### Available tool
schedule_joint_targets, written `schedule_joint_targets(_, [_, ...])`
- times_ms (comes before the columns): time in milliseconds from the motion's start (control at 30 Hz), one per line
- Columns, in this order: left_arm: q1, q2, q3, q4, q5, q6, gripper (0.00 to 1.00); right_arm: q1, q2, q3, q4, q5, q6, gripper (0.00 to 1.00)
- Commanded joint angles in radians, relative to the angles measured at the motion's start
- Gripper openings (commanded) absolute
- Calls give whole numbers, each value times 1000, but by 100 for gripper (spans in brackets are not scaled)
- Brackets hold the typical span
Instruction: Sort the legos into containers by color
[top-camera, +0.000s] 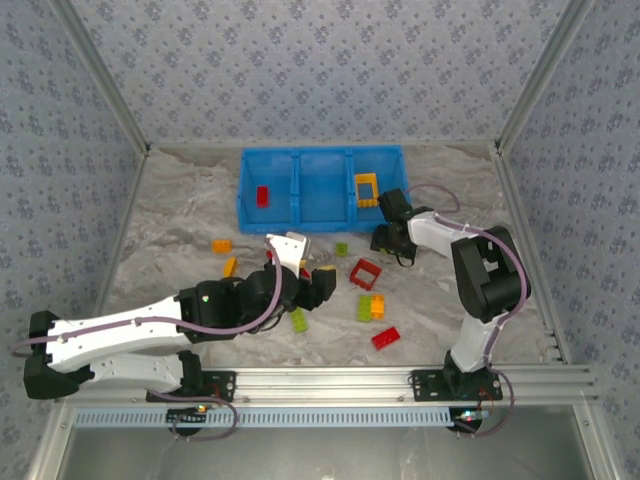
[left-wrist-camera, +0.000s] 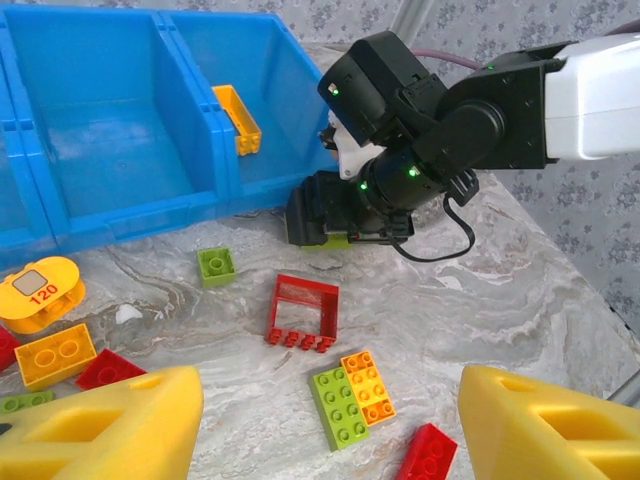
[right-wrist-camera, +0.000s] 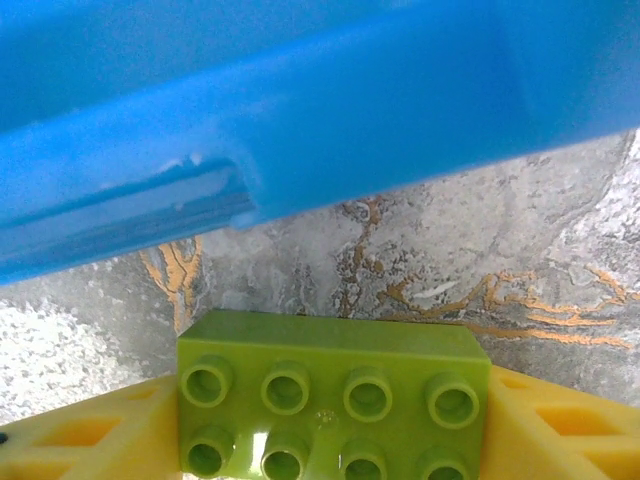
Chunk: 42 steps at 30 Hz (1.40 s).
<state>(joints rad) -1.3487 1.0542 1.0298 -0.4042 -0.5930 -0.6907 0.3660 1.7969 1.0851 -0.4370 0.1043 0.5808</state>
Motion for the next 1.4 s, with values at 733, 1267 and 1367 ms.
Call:
schedule_joint_targets(733, [-10,-71,108,-302,-338,-94,68,348,135,517,-144,175,-96,55])
schedule_joint_targets(1267, [-10,-40,111,-314,-307,-116,67,278,515,919,-282,121,-86,61])
schedule_joint_targets(1367, [-10,-40,114,-312,-306,-116,67,272,533,935,-295,111,-68,65])
